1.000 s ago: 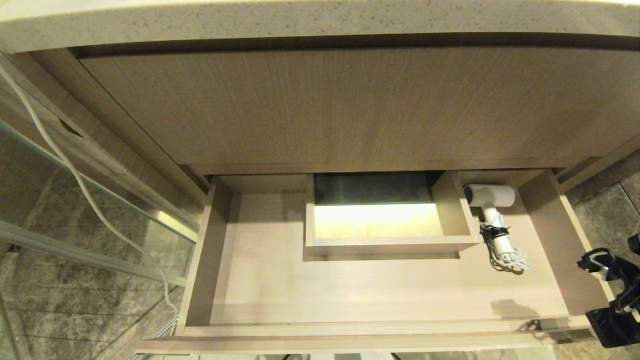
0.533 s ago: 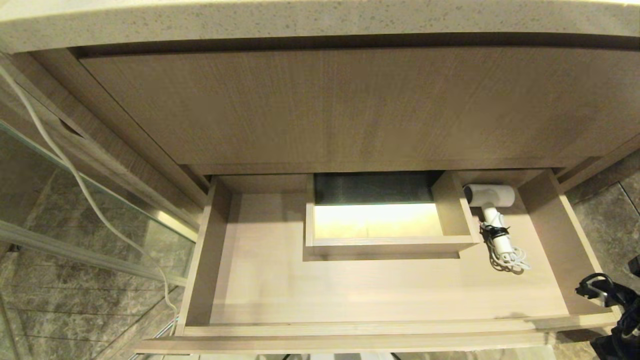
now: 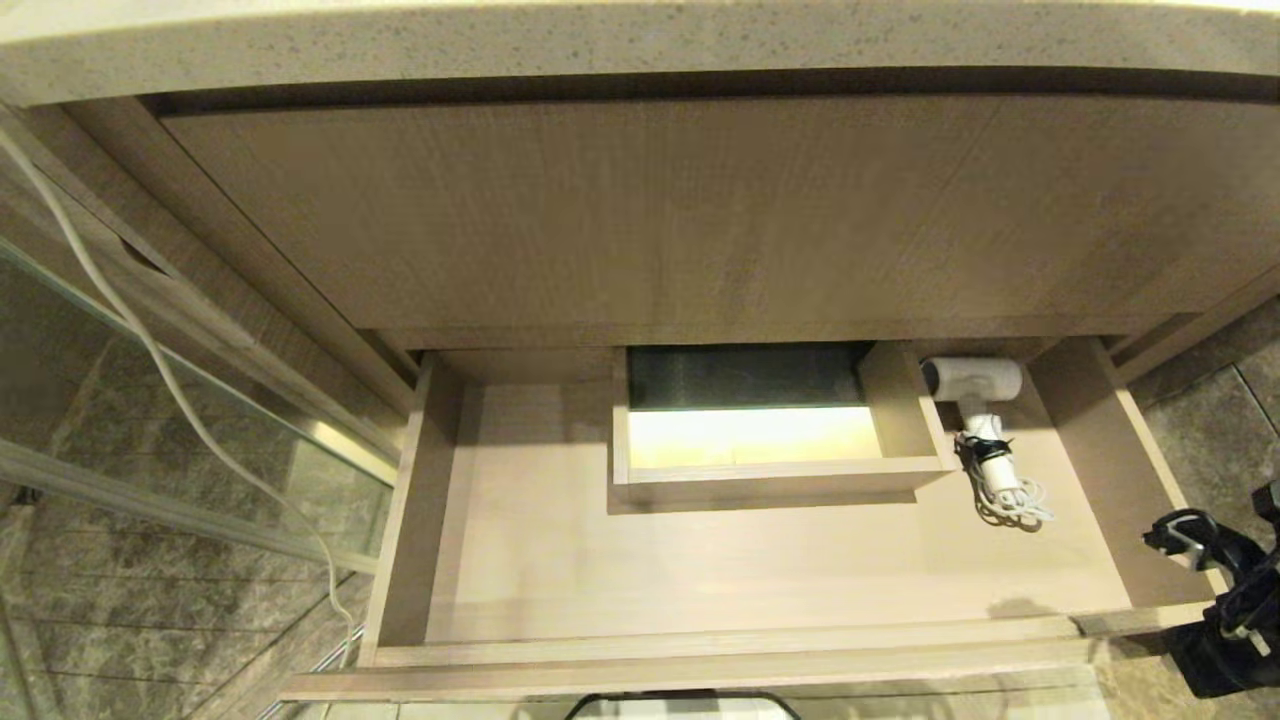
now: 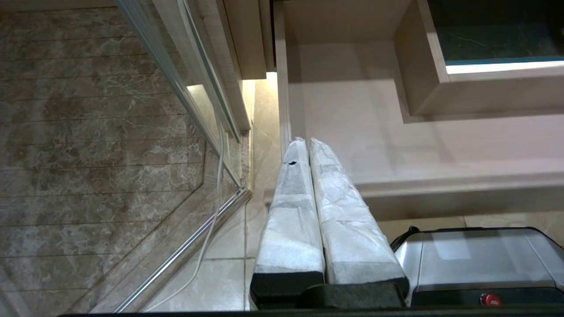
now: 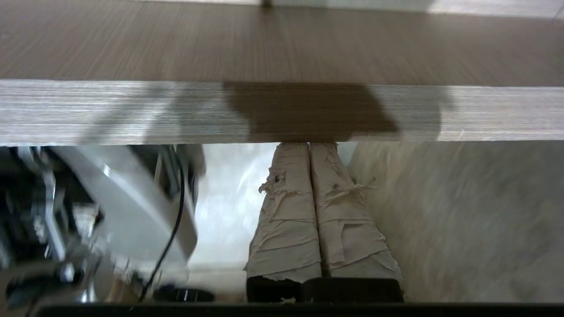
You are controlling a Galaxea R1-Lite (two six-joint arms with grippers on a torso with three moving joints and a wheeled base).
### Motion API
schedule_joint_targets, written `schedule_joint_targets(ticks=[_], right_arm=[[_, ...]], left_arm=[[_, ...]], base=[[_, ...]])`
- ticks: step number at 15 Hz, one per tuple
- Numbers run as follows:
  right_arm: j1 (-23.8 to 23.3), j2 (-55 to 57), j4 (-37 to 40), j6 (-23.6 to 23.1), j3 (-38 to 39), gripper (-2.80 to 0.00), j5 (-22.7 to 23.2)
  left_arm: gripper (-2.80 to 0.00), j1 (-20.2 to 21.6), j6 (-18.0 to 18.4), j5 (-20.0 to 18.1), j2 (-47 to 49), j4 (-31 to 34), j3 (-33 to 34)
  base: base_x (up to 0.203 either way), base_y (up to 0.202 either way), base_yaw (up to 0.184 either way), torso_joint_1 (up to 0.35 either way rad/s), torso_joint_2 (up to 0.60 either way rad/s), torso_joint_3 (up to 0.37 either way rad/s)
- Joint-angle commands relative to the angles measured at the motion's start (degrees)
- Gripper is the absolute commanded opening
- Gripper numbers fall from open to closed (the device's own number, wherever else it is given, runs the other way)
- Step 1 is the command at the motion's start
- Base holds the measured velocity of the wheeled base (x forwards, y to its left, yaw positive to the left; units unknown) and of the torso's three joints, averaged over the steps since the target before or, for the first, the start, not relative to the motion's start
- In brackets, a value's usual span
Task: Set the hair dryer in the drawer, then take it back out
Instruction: Close the drawer
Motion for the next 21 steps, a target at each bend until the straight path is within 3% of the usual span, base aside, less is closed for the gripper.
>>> schedule_joint_targets(ticks=[1,4,7,9,13,16,19,21], right_arm=[[0.0,-0.02,-1.72,0.46,-1.2,-2.8,0.33],[0.21,1.04,-11.97,7.22,-5.12,-2.8,4.58],[2.03,4.45,-24.76,15.57,-10.27,-2.8,4.64],[2.79,6.89,-31.61,16.57,-13.12,-2.8,2.59],[2.48,-1.4,-24.15,16.63,-9.07,-2.8,1.79],[2.44,-8.65,-23.27,17.22,-4.88,-2.8,1.59],[2.64,-17.58,-21.86,22.47,0.12,-2.8,1.37],[2.66,-25.2,-16.36,24.51,1.4,-2.8,1.32]], left_arm=[[-2.8,0.0,0.02,0.0,0.0,-0.01,0.09],[-2.8,0.0,0.02,0.0,0.0,-0.01,0.09],[-2.8,0.0,0.02,0.0,0.0,-0.01,0.09],[-2.8,0.0,0.02,0.0,0.0,-0.01,0.0],[-2.8,0.0,0.02,0.0,-0.09,-0.01,0.0],[-2.8,0.0,0.02,0.0,0.0,-0.01,0.09],[-2.8,0.0,0.02,0.0,-0.07,-0.01,0.01],[-2.8,0.0,0.02,0.0,0.0,-0.01,0.0]], base=[[0.0,0.0,0.0,0.0,0.0,0.0],[0.0,0.0,0.0,0.0,0.0,0.0],[0.0,0.0,0.0,0.0,0.0,0.0],[0.0,0.0,0.0,0.0,0.0,0.0],[0.0,0.0,0.0,0.0,0.0,0.0],[0.0,0.0,0.0,0.0,0.0,0.0],[0.0,0.0,0.0,0.0,0.0,0.0],[0.0,0.0,0.0,0.0,0.0,0.0]])
